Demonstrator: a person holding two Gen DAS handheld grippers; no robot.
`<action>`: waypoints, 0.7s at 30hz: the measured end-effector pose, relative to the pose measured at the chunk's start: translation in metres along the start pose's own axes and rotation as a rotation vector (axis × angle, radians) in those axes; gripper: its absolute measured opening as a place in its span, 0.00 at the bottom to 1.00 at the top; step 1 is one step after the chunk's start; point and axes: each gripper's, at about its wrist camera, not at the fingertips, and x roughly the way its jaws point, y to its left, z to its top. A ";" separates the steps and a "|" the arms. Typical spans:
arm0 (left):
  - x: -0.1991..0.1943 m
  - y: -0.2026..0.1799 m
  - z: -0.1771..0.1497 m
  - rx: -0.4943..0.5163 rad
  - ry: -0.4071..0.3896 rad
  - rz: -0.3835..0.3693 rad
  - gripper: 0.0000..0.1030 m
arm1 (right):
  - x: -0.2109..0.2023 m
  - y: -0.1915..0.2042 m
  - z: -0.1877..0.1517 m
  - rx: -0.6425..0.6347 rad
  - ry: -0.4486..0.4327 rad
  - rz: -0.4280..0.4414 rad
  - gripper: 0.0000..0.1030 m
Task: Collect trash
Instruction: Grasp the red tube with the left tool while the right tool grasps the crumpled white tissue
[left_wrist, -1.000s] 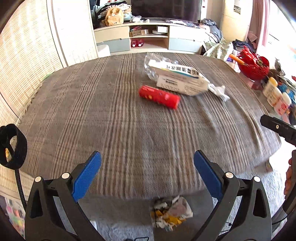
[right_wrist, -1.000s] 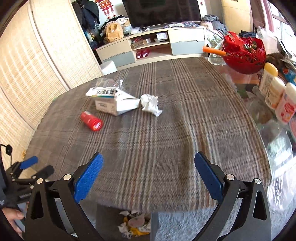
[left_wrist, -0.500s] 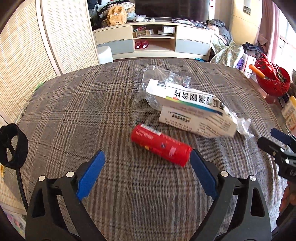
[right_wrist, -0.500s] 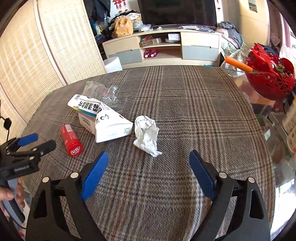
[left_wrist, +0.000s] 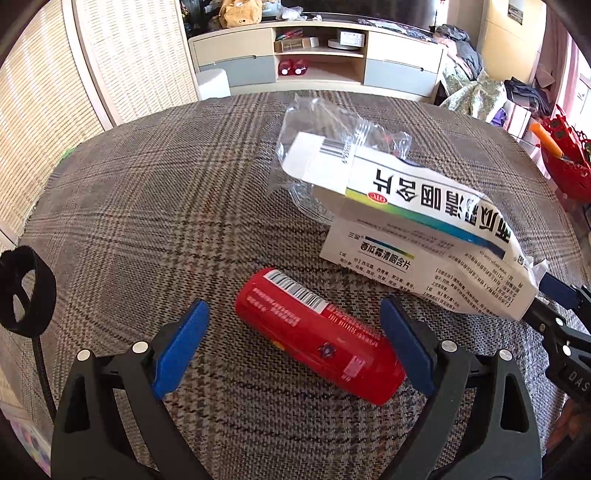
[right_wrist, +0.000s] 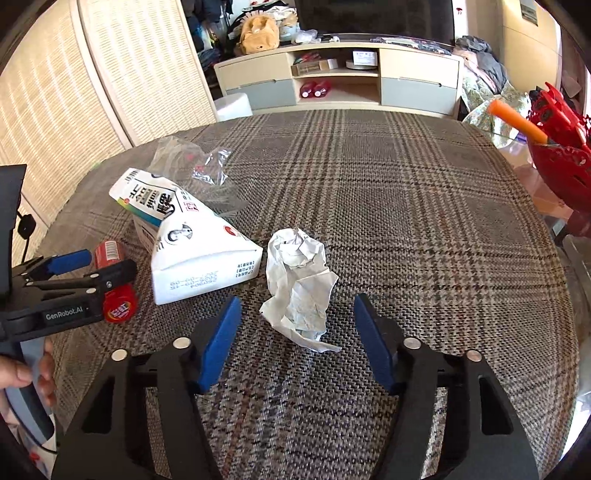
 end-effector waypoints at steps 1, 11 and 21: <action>0.002 -0.001 -0.001 0.002 0.001 0.002 0.86 | 0.001 0.001 0.000 -0.007 -0.009 -0.009 0.49; 0.002 -0.006 -0.017 0.048 -0.004 -0.044 0.58 | -0.004 -0.001 -0.008 -0.019 -0.017 -0.029 0.23; -0.026 -0.006 -0.060 0.089 0.000 -0.079 0.34 | -0.038 0.010 -0.050 -0.002 0.012 0.003 0.21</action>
